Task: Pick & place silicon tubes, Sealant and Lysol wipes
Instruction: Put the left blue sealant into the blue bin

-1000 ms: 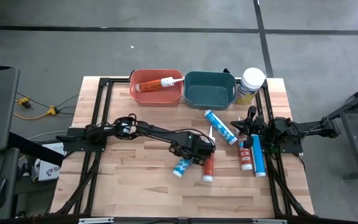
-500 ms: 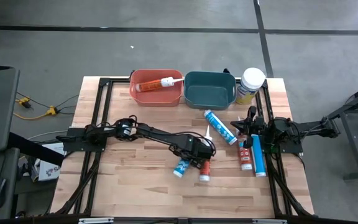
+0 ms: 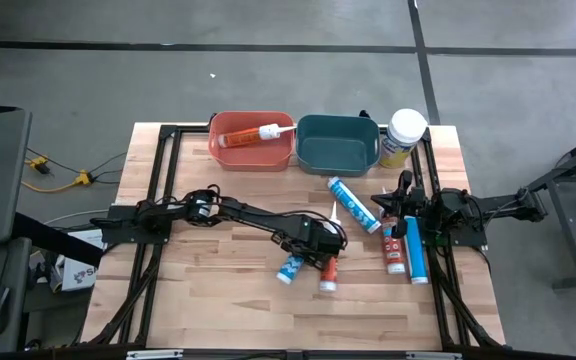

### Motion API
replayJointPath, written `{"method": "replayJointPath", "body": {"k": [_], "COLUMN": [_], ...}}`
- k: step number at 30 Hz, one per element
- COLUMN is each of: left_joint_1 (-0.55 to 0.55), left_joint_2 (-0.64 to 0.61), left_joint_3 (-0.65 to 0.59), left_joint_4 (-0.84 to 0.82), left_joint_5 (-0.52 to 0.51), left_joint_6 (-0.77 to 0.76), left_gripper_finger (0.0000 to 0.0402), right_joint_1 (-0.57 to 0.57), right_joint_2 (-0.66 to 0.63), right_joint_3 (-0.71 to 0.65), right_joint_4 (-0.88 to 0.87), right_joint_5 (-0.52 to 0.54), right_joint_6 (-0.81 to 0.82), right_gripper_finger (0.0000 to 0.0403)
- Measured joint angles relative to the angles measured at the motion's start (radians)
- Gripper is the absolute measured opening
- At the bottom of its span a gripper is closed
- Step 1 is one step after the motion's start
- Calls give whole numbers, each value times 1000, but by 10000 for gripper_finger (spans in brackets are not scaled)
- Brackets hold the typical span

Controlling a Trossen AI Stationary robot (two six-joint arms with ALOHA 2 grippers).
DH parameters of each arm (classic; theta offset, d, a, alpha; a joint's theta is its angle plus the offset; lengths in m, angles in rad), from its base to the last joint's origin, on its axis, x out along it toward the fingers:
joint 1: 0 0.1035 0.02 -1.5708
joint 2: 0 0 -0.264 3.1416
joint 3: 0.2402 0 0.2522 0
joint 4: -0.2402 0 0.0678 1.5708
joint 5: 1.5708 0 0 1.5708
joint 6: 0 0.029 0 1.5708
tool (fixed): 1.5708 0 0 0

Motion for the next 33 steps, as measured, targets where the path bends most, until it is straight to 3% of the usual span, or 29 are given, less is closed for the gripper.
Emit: {"method": "replayJointPath", "body": {"k": [19, 33], "left_joint_1": [-1, 8], "left_joint_2": [5, -48], "left_joint_3": [30, 75], "left_joint_4": [-43, -173], "left_joint_5": [-29, -217], "left_joint_6": [188, 321], "left_gripper_finger": [195, 194], "right_joint_1": [0, 0], "right_joint_2": [0, 0], "right_joint_3": [0, 0], "right_joint_4": [0, 0], "right_joint_5": [0, 0], "right_joint_6": [0, 0], "right_gripper_finger": [1, 1]}}
